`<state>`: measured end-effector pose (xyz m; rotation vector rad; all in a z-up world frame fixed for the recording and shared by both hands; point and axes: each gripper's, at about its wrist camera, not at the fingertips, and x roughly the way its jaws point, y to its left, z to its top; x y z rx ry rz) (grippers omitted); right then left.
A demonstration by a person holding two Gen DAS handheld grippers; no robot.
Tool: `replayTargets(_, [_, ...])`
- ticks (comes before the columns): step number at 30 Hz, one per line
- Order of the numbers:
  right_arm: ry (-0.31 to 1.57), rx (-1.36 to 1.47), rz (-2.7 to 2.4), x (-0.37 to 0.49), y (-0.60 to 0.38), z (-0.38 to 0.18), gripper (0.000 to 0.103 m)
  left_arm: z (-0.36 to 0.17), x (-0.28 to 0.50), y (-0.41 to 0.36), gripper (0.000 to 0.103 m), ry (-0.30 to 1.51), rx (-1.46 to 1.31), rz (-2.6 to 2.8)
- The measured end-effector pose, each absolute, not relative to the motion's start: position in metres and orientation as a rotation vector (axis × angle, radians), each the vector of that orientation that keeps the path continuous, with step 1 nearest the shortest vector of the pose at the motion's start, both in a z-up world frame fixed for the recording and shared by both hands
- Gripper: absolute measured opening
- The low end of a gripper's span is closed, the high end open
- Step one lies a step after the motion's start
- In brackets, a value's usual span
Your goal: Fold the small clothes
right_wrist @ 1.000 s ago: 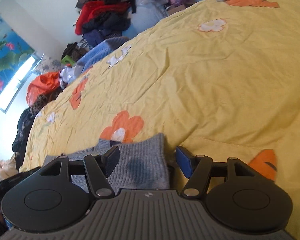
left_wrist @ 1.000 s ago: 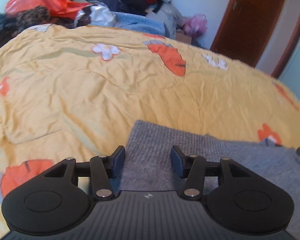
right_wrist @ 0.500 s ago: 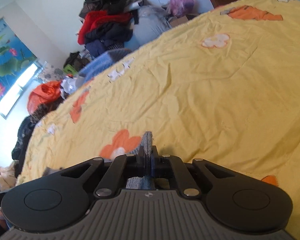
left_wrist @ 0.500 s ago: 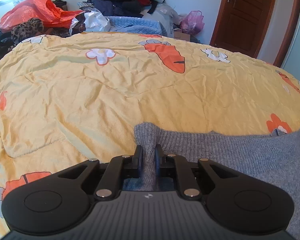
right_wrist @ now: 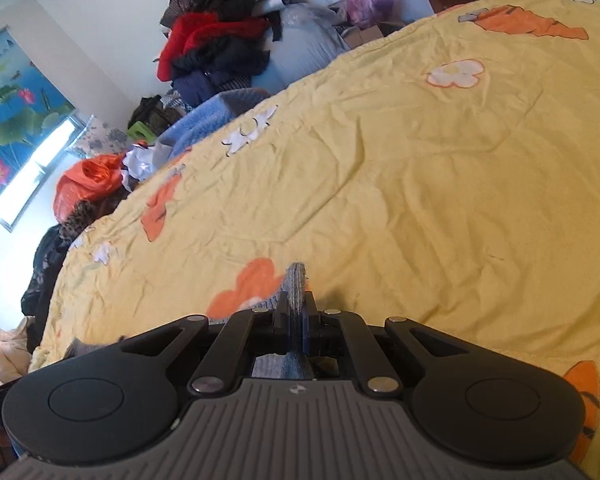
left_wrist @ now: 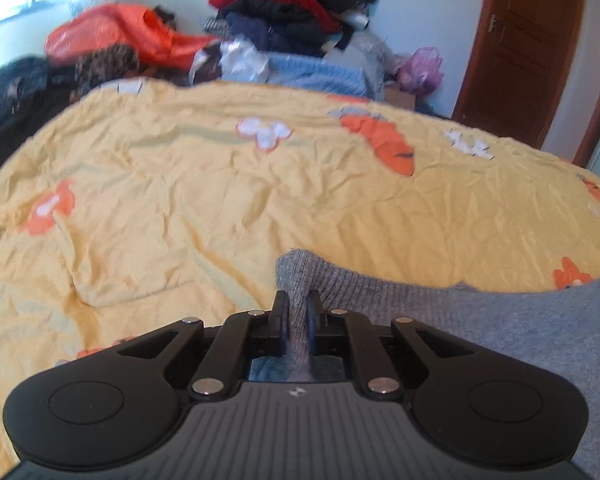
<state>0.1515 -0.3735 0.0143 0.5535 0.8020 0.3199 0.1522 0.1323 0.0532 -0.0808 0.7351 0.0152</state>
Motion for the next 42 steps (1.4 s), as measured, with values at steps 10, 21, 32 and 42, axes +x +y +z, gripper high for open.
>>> replayTargets(10, [0.815,0.619,0.313,0.131,-0.376,0.011,0.067,0.054,0.12,0.141,0.013,0.72,-0.063,-0.033])
replayTargets(21, [0.802,0.485,0.36,0.017,-0.384,0.021,0.068,0.038,0.009,0.153,0.014,0.798,-0.132,-0.075])
replayTargets(32, [0.843,0.487,0.376,0.012,-0.37,0.013,0.068,0.058,-0.011,0.159,0.002,0.784,-0.069,-0.023])
replayTargets(42, [0.797,0.561,0.355,-0.016,-0.393,0.025,0.069,0.046,-0.063,0.195,0.013,0.823,-0.39,-0.071])
